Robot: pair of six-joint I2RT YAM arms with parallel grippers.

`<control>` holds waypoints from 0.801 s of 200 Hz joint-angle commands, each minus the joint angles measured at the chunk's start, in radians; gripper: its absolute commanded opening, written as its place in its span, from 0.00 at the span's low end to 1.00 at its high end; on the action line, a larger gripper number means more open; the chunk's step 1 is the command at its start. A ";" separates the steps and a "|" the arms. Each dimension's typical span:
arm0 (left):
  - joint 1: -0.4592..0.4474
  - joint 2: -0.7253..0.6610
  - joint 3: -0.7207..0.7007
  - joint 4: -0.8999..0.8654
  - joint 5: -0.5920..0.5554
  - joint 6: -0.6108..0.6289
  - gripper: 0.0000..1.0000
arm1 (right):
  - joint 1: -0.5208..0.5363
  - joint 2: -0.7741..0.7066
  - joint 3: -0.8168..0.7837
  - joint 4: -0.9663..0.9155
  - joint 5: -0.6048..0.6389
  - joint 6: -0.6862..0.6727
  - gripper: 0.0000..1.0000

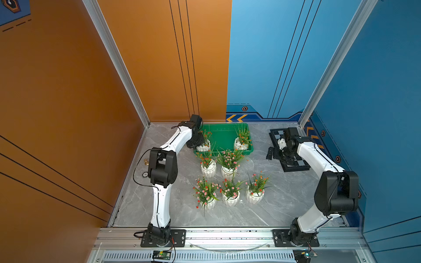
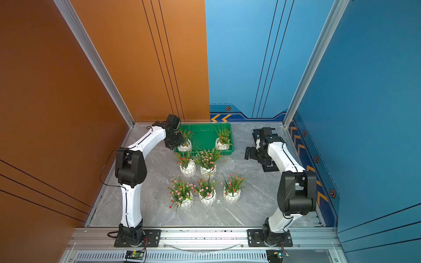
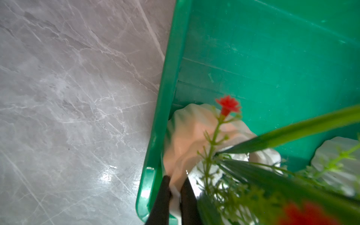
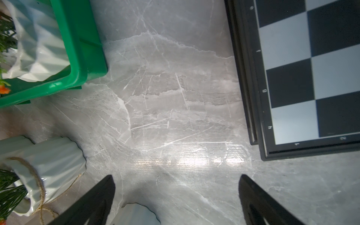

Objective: Put the potted gypsophila into the storage box
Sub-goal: Place the baby's breath potted plant at the storage box.

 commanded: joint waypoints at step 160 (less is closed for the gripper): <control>0.022 -0.207 -0.116 0.011 -0.065 -0.030 0.39 | -0.002 -0.039 -0.012 -0.021 -0.016 -0.010 1.00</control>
